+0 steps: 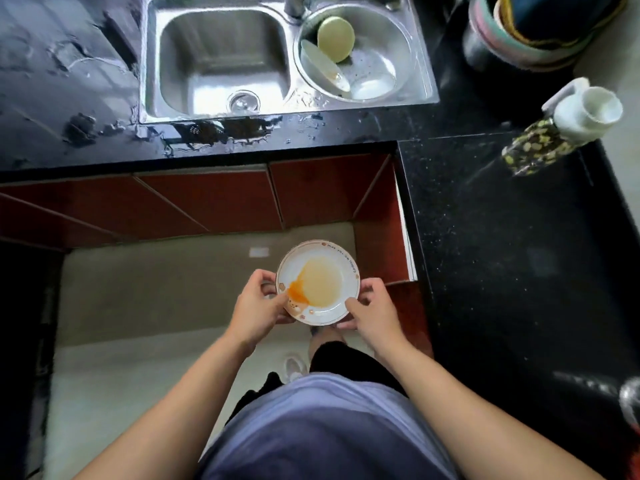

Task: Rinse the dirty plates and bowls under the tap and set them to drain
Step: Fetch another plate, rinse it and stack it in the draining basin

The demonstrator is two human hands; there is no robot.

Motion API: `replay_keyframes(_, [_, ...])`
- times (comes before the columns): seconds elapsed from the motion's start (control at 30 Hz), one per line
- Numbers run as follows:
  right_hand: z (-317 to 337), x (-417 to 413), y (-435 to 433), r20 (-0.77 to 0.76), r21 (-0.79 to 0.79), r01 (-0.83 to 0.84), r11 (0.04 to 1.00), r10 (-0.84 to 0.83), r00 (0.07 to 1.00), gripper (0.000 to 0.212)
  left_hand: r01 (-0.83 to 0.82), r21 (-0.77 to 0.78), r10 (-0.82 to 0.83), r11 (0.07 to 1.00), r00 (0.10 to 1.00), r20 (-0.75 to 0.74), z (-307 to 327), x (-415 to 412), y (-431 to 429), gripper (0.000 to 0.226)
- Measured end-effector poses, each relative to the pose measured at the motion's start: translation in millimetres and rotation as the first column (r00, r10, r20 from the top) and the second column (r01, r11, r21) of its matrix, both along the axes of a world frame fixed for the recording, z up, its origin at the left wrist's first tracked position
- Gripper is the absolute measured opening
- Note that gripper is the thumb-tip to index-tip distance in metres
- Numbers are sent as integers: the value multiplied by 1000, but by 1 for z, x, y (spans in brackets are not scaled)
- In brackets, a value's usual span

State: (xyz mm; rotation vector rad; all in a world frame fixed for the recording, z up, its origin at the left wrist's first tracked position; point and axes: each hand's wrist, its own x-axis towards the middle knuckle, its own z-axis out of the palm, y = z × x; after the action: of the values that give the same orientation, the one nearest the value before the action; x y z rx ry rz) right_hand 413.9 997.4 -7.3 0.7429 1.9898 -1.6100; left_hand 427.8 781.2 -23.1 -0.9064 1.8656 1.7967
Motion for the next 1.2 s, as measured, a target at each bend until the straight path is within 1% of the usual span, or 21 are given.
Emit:
replay_keyframes(0.1, [1,-61,-20,2,-12,-94,995,94,996,25,-36,-64,37,997,999,8,9,-49,-20,23])
replay_keyframes(0.17, [5,-99,-35,13,-14,-149,989,150,989,24,-70,-75,73,995,997,37,19,-79,-36,25])
replay_keyframes(0.27, [8,-163,-62,-3,-13,-241,971,240,971,26,-120,-52,123,991,991,51,28,-125,-64,33])
replay_keyframes(0.37, [12,-229,-90,-45,16,-306,952,307,951,27,-166,-5,166,986,985,50,34,-171,-91,49])
replay_keyframes(0.4, [13,-250,-100,-54,27,-328,944,329,943,27,-177,10,177,984,983,50,34,-187,-100,51])
replay_keyframes(0.47, [16,-289,-121,-77,35,-354,935,355,932,27,-195,33,194,980,981,31,35,-218,-119,45])
replay_keyframes(0.57, [17,-340,-149,-107,41,-359,932,362,926,26,-159,-15,159,987,987,-9,31,-271,-149,35])
replay_keyframes(0.7, [17,-391,-179,-92,10,-278,960,278,956,25,-1,-84,0,996,1000,-20,31,-341,-185,22])
replay_keyframes(0.77, [20,-412,-190,-89,-13,-228,974,226,970,25,48,-69,-50,996,998,-25,31,-368,-200,18])
replay_keyframes(0.83, [22,-437,-196,-78,-44,-202,978,199,977,23,5,33,-4,999,1000,-25,29,-393,-210,16])
replay_keyframes(0.93, [25,-488,-196,-80,-72,-157,985,151,985,11,-56,154,60,986,998,-20,28,-429,-220,12])
replay_keyframes(0.97, [25,-510,-194,-87,-44,-124,991,120,989,10,-66,169,71,983,997,-25,27,-439,-222,10])
replay_keyframes(1.07, [22,-581,-180,-97,87,27,996,-18,995,12,-112,170,120,979,992,-41,23,-466,-225,17])
replay_keyframes(1.13, [20,-631,-171,-95,123,141,982,-130,987,20,-127,167,135,978,990,-40,20,-481,-226,13])
replay_keyframes(1.2, [16,-672,-163,-41,146,164,976,-159,986,40,-132,165,139,977,990,-33,17,-490,-226,11])
